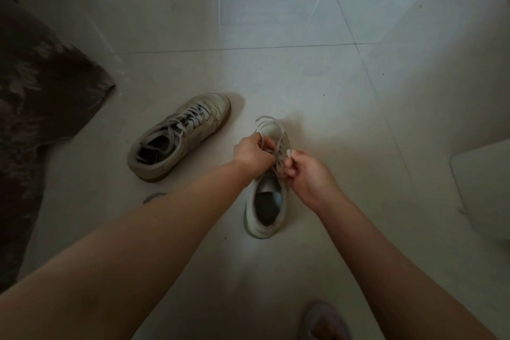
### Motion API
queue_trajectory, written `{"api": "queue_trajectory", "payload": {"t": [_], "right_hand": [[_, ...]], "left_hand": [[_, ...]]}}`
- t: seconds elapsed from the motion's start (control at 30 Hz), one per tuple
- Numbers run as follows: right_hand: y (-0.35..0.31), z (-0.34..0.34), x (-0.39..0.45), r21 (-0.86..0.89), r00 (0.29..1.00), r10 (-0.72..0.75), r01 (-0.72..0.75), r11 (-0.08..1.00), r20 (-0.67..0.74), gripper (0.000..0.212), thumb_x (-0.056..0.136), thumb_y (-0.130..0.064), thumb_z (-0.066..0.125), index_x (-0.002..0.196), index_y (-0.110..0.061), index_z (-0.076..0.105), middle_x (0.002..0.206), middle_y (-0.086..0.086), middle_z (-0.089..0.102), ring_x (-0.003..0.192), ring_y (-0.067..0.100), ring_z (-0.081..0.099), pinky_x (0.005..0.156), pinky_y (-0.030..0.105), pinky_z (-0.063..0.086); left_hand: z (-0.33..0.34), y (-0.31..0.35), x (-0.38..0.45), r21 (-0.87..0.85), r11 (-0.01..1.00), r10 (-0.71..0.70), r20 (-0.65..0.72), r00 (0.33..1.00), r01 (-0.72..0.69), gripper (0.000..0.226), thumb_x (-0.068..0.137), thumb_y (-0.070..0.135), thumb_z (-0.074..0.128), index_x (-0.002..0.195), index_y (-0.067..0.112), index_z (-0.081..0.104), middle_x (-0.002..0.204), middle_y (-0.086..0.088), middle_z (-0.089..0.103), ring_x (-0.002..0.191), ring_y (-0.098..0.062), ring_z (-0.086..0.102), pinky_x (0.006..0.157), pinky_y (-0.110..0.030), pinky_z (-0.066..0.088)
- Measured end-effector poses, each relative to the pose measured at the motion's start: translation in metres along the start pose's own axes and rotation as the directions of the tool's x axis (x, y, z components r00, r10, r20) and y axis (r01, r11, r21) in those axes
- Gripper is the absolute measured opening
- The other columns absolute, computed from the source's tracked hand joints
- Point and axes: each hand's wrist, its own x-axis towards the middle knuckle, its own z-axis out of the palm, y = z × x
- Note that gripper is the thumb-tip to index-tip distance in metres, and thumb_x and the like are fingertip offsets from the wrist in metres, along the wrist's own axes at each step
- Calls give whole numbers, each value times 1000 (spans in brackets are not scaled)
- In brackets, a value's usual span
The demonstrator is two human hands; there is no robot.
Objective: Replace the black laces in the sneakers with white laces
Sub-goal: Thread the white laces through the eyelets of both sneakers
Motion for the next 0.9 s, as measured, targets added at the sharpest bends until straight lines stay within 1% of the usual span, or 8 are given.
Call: {"api": "queue_trajectory", "payload": {"t": [0.1, 0.23, 0.33, 0.4, 0.57, 0.7, 0.8, 0.9], "right_hand": [[-5, -6, 6, -490, 981, -176, 112, 864, -86, 25, 98, -9, 39, 74, -12, 45, 63, 3, 47, 42, 8, 36, 44, 22, 29], [-10, -12, 0, -973, 901, -370, 229, -35, 225, 22, 92, -37, 54, 83, -17, 55, 80, -4, 54, 73, 15, 47, 62, 28, 33], [-14, -27, -1, -908, 906, -297, 179, -378, 302, 35, 92, -51, 48, 81, -20, 59, 79, -3, 60, 77, 20, 53, 62, 28, 37], [-21, -52, 2, -944, 918, -311, 154, -292, 246, 33, 94, -46, 48, 72, -22, 55, 72, -3, 56, 75, 21, 55, 60, 28, 33], [-26, -91, 1, -896, 866, -493, 152, 417, -83, 36, 97, -27, 51, 62, -16, 53, 61, 5, 50, 60, 18, 44, 56, 29, 32], [-22, -53, -2, -187, 965, -246, 227, 956, -85, 37, 103, -25, 34, 68, -17, 45, 88, 5, 67, 85, 10, 63, 86, 25, 44], [-30, -29, -1, 302, 994, -105, 106, 947, -17, 41, 102, -30, 35, 65, -15, 41, 62, 3, 55, 61, 14, 64, 72, 28, 56], [-22, -19, 1, 336, 996, -47, 19, 942, 75, 59, 103, -32, 32, 47, -17, 42, 45, -3, 32, 35, 7, 34, 40, 16, 42]], "left_hand": [[-2, -10, -2, 110, 993, 45, -16, 999, -43, 23, 56, 21, 65, 74, 33, 58, 94, -4, 63, 93, -28, 59, 82, -43, 55], [-10, -12, -10, 160, 977, 146, -28, 989, -140, 19, 69, 14, 70, 87, 20, 66, 97, -6, 64, 90, -22, 61, 81, -33, 53], [-18, -14, -9, 159, 975, 165, -65, 984, -153, 25, 76, 10, 68, 100, 11, 66, 102, -7, 62, 90, -19, 60, 74, -27, 47], [-26, -15, -9, 164, 974, 167, -66, 984, -154, 25, 78, 9, 68, 103, 11, 65, 102, -4, 63, 91, -15, 58, 75, -21, 42], [-38, -20, -10, 214, 949, 242, -23, 970, -232, 22, 78, 6, 66, 98, 16, 64, 99, 1, 63, 96, -15, 60, 84, -24, 47], [-31, -21, -12, 291, 914, 298, -11, 955, -282, 24, 81, 9, 65, 104, 15, 65, 108, 0, 57, 94, -7, 52, 75, -9, 33], [-32, -20, -13, 290, 911, 313, -22, 949, -294, 23, 82, 8, 64, 104, 13, 65, 110, -2, 57, 93, -7, 51, 70, -6, 31], [-33, -21, -14, 292, 908, 320, -17, 947, -301, 21, 83, 8, 62, 103, 13, 65, 109, -2, 57, 91, -7, 52, 69, -6, 32]]}}
